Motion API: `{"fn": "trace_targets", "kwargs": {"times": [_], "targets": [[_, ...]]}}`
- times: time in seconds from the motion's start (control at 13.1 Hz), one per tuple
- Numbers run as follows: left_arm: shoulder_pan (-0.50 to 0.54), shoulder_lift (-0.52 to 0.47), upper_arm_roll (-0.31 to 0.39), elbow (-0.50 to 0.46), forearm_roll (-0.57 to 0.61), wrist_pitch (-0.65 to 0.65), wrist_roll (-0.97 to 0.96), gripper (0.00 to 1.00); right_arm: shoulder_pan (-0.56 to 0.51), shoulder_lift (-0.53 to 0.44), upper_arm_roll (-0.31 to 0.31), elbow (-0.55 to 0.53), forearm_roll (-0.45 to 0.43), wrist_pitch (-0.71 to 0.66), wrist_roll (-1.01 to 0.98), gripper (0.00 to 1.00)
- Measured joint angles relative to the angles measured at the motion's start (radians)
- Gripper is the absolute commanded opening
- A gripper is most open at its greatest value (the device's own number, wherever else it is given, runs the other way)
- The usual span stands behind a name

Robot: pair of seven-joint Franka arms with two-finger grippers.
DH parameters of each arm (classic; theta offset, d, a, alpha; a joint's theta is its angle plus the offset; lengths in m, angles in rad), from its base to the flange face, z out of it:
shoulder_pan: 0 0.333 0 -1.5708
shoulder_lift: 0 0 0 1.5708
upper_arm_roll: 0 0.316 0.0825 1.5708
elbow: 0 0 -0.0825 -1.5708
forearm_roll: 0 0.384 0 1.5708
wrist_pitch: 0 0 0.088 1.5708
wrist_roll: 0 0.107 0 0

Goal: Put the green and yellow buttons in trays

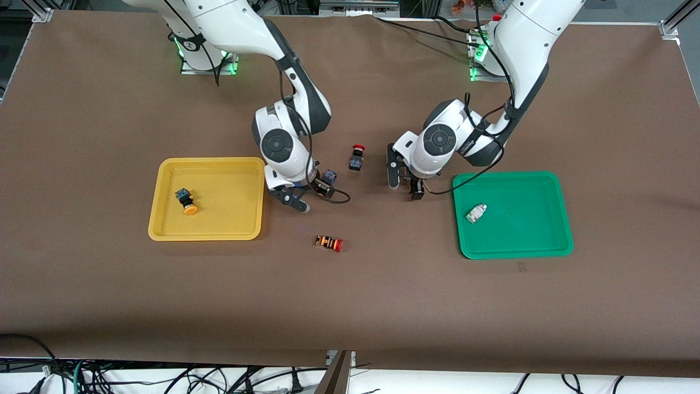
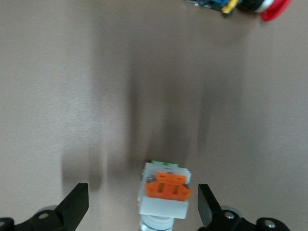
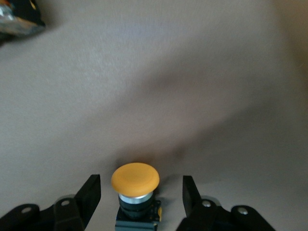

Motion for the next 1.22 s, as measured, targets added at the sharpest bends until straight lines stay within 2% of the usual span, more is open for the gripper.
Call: {"fn": "trace_targets", "kwargs": {"times": [0.08,0.23,0.31,0.38,0.46,0.53,0.61,0.69,0.99,1.14,1.22], "targets": [[0.0,-0.009,-0.007,-0.007,0.0,0.006,0.0,1.0,0.01,0.011,0.001,0.0,0.0,0.013,0.01,0.58],[-0.001,-0.016,-0.017,-0.015,0.0,0.018,0.0,1.0,0.016,0.016,0.001,0.0,0.0,0.02,0.013,0.24],[-0.001,-0.016,-0.018,-0.021,0.0,0.021,0.0,1.0,0.016,0.016,0.0,0.0,0.0,0.02,0.013,0.11],[-0.001,-0.016,-0.018,-0.032,0.0,0.027,0.001,1.0,0.016,0.016,-0.001,0.001,0.0,0.02,0.009,0.05],[-0.001,-0.016,-0.018,-0.043,0.005,0.036,0.002,0.9,0.016,0.015,-0.003,0.005,0.0,0.015,-0.004,0.04],[-0.001,-0.015,-0.018,-0.054,0.021,0.042,0.002,0.45,0.016,0.013,-0.013,0.012,0.0,-0.011,-0.033,0.04],[-0.001,-0.011,-0.018,-0.064,0.039,0.051,0.002,0.08,0.016,0.004,-0.04,0.021,-0.001,-0.059,-0.088,0.04],[-0.001,-0.007,-0.018,-0.069,0.056,0.06,0.002,0.0,0.015,-0.01,-0.084,0.029,-0.001,-0.119,-0.168,0.05],[0.0,-0.006,-0.018,-0.058,0.073,0.073,0.002,0.0,-0.002,-0.07,-0.325,0.034,-0.001,-0.343,-0.611,0.12],[0.006,-0.012,-0.017,-0.039,0.073,0.069,0.0,0.0,-0.017,-0.07,-0.393,0.006,-0.001,-0.365,-0.764,0.28],[0.018,-0.022,-0.015,-0.022,0.073,0.047,-0.002,0.0,-0.028,-0.069,-0.401,-0.022,0.0,-0.361,-0.8,0.3]]}}
